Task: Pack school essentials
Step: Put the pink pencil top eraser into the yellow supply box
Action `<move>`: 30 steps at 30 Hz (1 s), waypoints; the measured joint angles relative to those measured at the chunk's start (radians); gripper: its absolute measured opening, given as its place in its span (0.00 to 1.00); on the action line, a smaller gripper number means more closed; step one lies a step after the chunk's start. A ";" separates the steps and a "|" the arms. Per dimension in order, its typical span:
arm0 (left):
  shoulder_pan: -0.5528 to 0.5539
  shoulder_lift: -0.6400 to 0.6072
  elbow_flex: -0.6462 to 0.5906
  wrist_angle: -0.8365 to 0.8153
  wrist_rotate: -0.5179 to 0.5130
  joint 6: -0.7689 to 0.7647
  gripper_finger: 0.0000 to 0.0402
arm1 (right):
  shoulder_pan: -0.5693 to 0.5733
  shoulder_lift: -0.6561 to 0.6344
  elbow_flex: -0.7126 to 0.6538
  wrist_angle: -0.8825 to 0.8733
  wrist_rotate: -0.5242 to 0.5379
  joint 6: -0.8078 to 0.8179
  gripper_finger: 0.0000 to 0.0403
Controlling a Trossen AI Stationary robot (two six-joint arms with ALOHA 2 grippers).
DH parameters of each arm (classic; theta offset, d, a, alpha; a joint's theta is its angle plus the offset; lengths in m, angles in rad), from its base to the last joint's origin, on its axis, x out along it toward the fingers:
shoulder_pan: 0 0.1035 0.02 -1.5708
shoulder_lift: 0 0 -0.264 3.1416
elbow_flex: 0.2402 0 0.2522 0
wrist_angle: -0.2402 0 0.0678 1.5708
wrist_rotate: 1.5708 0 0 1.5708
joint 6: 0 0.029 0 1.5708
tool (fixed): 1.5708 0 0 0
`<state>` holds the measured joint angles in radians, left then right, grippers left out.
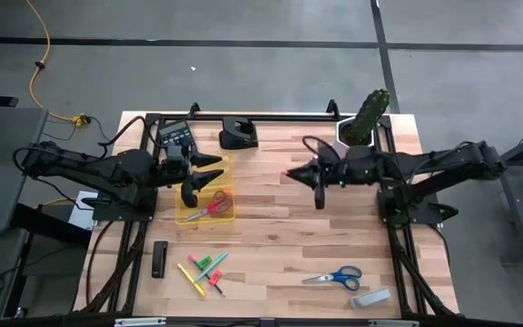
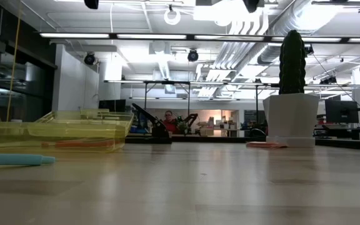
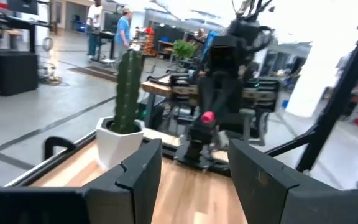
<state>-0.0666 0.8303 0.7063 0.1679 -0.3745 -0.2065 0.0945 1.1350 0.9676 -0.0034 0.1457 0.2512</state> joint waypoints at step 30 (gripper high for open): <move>0.001 0.288 0.089 0.126 0.088 0.090 0.43 | -0.049 0.256 0.000 0.403 -0.184 -0.072 0.00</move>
<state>-0.0658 1.1183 0.7958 0.2935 -0.2870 -0.1161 0.0456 1.3910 0.9676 0.3991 -0.0387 0.1796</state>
